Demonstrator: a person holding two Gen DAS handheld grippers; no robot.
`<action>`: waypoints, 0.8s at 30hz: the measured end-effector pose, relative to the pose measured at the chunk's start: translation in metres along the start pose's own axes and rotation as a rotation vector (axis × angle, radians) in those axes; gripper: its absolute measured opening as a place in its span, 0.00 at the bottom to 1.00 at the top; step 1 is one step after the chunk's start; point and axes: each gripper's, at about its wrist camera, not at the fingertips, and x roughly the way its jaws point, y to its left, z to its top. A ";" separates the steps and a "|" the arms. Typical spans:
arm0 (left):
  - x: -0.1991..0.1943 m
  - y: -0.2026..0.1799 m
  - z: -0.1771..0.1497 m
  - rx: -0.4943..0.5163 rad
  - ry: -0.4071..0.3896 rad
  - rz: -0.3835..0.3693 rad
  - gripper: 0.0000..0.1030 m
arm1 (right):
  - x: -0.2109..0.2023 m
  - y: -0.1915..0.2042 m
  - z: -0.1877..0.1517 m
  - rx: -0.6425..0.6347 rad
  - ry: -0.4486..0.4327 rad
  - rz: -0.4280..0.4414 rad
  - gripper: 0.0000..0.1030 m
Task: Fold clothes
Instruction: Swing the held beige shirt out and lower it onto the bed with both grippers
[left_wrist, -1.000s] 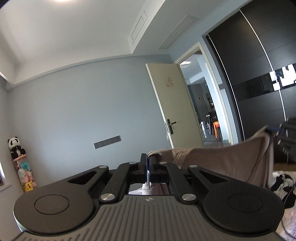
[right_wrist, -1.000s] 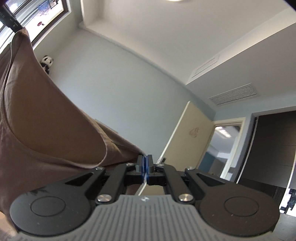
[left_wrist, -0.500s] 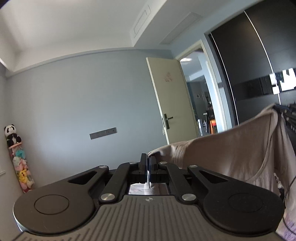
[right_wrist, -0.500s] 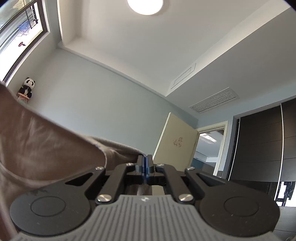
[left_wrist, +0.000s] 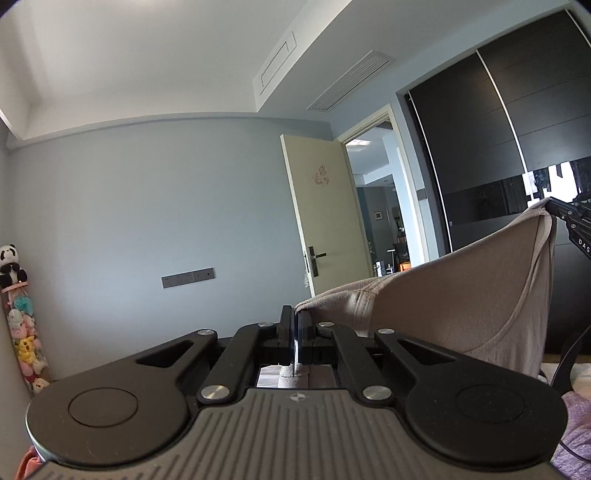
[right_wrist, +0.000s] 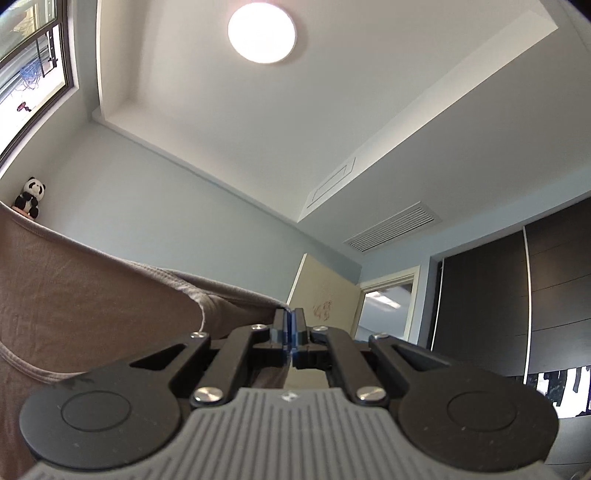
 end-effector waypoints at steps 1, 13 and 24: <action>-0.001 0.001 0.000 -0.002 -0.007 -0.003 0.00 | -0.004 -0.001 0.001 0.003 -0.005 -0.001 0.02; 0.039 0.000 -0.001 -0.020 0.011 -0.032 0.00 | 0.003 0.003 -0.015 -0.013 0.018 0.001 0.02; 0.202 0.003 -0.083 -0.025 0.270 -0.069 0.00 | 0.105 0.048 -0.146 -0.053 0.313 0.072 0.02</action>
